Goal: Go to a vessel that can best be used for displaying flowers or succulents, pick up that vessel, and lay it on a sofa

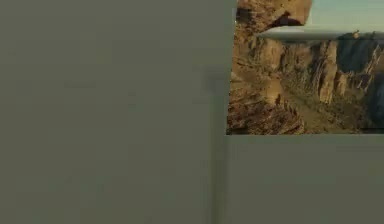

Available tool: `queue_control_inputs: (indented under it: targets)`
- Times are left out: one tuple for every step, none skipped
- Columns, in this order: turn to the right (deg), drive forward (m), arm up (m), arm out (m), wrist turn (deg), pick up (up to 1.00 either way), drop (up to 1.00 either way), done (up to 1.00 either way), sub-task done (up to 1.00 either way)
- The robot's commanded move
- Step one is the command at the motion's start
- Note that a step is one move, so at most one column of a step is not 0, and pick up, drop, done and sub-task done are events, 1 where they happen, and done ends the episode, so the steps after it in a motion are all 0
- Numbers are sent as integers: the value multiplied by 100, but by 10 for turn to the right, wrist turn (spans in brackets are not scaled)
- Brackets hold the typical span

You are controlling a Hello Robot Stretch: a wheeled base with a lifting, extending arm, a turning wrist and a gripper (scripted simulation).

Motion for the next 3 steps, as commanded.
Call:
queue_control_inputs:
  targets:
    - [-450,0,0,0,0,0,0,0,0]
    - [-450,0,0,0,0,0,0,0,0]
    - [-30,0,0,0,0,0,0,0,0]
